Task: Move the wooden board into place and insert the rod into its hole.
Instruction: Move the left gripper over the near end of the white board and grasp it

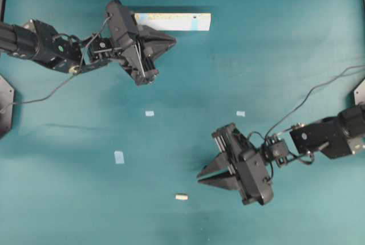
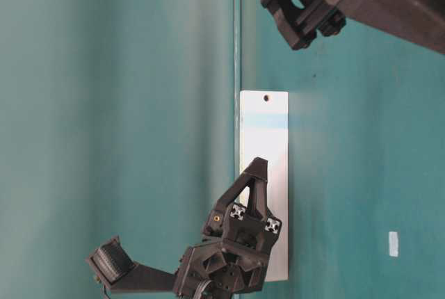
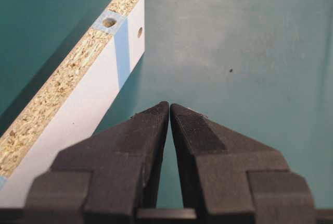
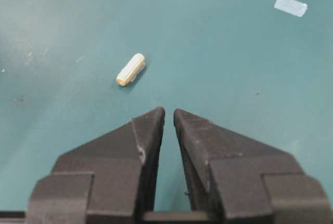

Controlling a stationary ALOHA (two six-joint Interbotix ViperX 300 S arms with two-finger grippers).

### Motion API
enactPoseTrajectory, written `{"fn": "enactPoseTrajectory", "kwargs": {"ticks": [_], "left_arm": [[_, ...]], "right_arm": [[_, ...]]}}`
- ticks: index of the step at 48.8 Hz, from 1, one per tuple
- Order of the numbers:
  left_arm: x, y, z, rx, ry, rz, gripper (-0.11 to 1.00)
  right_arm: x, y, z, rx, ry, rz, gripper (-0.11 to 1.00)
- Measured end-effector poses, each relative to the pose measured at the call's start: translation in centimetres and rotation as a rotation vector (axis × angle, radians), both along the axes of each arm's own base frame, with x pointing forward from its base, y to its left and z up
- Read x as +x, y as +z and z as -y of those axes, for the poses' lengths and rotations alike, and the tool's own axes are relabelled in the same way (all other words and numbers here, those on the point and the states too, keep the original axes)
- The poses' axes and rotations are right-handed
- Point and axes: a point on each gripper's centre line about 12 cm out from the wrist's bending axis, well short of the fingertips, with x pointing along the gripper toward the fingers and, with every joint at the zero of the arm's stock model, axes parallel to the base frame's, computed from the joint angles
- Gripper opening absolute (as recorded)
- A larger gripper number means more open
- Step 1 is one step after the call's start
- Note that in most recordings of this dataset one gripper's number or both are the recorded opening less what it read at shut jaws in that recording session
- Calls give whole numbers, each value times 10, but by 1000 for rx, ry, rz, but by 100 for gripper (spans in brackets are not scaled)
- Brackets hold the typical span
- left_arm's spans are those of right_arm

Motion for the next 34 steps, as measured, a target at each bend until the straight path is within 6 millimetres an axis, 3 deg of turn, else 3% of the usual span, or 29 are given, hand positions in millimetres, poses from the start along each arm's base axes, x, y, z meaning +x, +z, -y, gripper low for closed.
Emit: {"fn": "enactPoseTrajectory", "kwargs": {"ticks": [2,5,9,22,32,34], "left_arm": [[1,3,2,-2,-10,-7,14],[5,17,8,6,-47,-22,2],[6,36,15,13,-81,-50,0],[-21,88,31,108,-197,-258,0],[-56,98,27,151,-253,-451,1],[-61,98,24,151,-249,-470,6]], "right_arm": [[1,0,0,0,-2,0,22],[4,3,2,0,-9,0,9],[9,7,5,-13,-20,-20,0],[18,42,6,-95,-21,-128,-1],[14,47,10,-132,-33,-209,-1],[14,47,10,-137,-33,-216,-1]]}}
